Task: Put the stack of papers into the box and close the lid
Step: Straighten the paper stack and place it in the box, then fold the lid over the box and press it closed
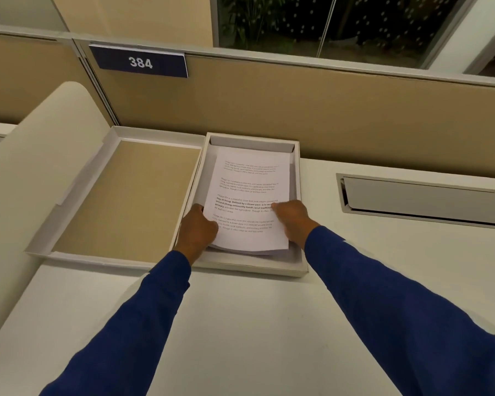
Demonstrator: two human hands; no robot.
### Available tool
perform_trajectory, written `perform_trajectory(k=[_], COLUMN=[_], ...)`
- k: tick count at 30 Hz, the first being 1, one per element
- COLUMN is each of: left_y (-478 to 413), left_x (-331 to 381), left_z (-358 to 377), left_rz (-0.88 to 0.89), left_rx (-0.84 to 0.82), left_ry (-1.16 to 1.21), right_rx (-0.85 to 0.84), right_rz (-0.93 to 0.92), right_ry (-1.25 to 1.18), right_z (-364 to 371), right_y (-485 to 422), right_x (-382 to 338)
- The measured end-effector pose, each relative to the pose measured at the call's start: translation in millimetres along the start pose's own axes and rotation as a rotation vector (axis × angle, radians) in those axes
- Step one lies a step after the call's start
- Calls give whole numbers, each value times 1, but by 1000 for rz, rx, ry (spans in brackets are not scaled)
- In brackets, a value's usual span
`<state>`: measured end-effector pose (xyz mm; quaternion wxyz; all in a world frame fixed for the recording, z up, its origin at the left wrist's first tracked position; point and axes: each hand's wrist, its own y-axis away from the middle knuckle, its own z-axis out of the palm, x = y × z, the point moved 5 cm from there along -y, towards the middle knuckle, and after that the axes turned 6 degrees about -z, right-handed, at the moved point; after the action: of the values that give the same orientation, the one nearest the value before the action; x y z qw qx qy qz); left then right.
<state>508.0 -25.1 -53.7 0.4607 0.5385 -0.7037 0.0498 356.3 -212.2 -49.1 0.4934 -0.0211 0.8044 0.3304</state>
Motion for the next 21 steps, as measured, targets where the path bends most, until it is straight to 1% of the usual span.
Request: perform_trajectory(k=[3, 5, 7, 8, 10, 11, 13, 15, 18, 19, 21], left_y=[24, 47, 69, 79, 92, 96, 100, 96, 83, 78, 68], left_x=[-1, -7, -16, -21, -36, -46, -72, -102, -140, -145, -145], left_z=[-1, -2, -10, -17, -35, -46, -65, -76, -80, -82, -86], left_rz=[114, 163, 216, 242, 259, 240, 144, -47, -375, -432, -426], left_rx=[109, 177, 296, 372, 539, 622, 754, 789, 694, 653, 595], left_ry=[-4, 59, 150, 181, 212, 230, 299, 417, 593, 600, 565], right_rx=[-24, 3, 110, 174, 281, 303, 272, 197, 125, 121, 119], right_rz=[-88, -256, -459, -532, -583, -561, -445, -357, -379, -389, -402], right_ry=[-23, 91, 236, 300, 436, 488, 538, 568, 616, 614, 610], right_z=[2, -5, -18, -25, -38, -43, -49, -49, -43, -42, -42], right_y=[11, 25, 40, 47, 55, 55, 54, 55, 58, 58, 58], right_x=[-10, -17, -18, -15, -1, 8, 32, 55, 70, 71, 71])
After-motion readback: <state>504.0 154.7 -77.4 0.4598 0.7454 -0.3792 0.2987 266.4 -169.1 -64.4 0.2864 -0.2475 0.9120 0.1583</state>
